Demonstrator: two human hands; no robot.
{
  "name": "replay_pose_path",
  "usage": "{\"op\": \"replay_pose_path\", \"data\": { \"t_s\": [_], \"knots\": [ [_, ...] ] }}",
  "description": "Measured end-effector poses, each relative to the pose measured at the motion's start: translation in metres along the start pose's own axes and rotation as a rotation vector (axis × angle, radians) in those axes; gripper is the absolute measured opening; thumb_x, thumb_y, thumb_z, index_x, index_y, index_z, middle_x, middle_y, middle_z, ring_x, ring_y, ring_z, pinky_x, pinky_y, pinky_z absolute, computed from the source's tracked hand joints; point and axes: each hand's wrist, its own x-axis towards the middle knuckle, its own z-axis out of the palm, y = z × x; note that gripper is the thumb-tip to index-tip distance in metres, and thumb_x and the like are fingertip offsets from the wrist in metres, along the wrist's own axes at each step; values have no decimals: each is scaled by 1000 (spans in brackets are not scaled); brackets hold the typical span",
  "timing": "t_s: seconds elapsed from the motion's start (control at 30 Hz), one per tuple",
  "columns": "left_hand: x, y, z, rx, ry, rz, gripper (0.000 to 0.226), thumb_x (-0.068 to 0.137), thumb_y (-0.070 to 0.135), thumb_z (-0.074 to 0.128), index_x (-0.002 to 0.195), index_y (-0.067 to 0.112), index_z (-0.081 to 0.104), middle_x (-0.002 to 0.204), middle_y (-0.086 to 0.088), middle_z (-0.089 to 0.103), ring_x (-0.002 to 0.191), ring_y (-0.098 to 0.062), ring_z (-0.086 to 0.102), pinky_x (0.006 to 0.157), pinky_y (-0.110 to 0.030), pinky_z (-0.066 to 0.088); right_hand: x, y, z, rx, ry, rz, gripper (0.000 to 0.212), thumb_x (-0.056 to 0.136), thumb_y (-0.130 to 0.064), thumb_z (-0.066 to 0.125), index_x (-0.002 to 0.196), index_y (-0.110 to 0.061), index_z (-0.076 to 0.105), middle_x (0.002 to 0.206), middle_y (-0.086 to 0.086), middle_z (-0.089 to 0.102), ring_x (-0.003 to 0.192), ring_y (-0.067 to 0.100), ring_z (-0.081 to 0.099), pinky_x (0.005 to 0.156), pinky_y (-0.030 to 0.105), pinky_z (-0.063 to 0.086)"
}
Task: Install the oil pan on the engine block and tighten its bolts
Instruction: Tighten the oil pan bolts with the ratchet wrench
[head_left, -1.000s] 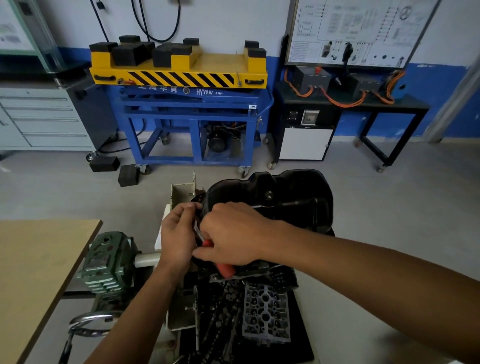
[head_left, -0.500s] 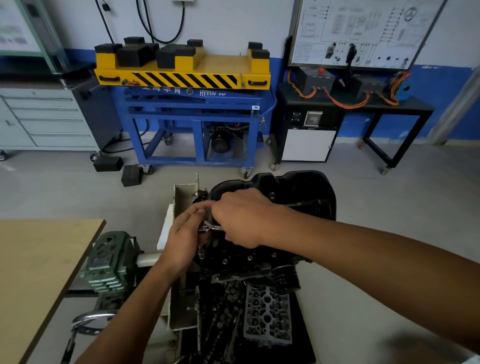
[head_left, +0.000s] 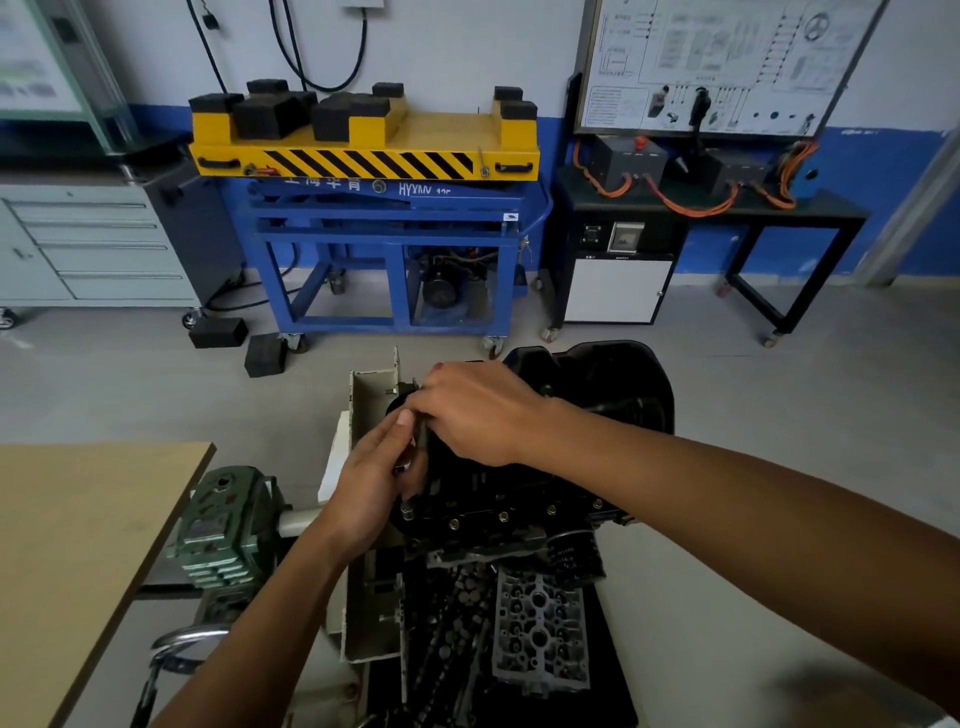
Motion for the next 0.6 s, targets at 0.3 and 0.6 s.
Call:
{"op": "replay_pose_path", "data": {
  "t_s": [0.3, 0.6],
  "knots": [
    [-1, -5, 8, -47, 253, 14, 39, 89, 45, 53, 107, 15, 70, 73, 7, 65, 70, -6, 61, 64, -20, 51, -43, -23, -2, 157, 14, 14, 38, 95, -38, 58, 64, -20, 43, 68, -2, 54, 62, 19, 55, 59, 35, 47],
    [2, -5, 19, 75, 311, 74, 37, 109, 22, 35, 93, 13, 67, 71, 3, 60, 70, -10, 56, 65, -19, 48, -49, -38, -2, 360, -56, 23, 48, 89, -51, 67, 56, -18, 55, 50, -1, 54, 49, 15, 53, 46, 27, 37]
  ]
}}
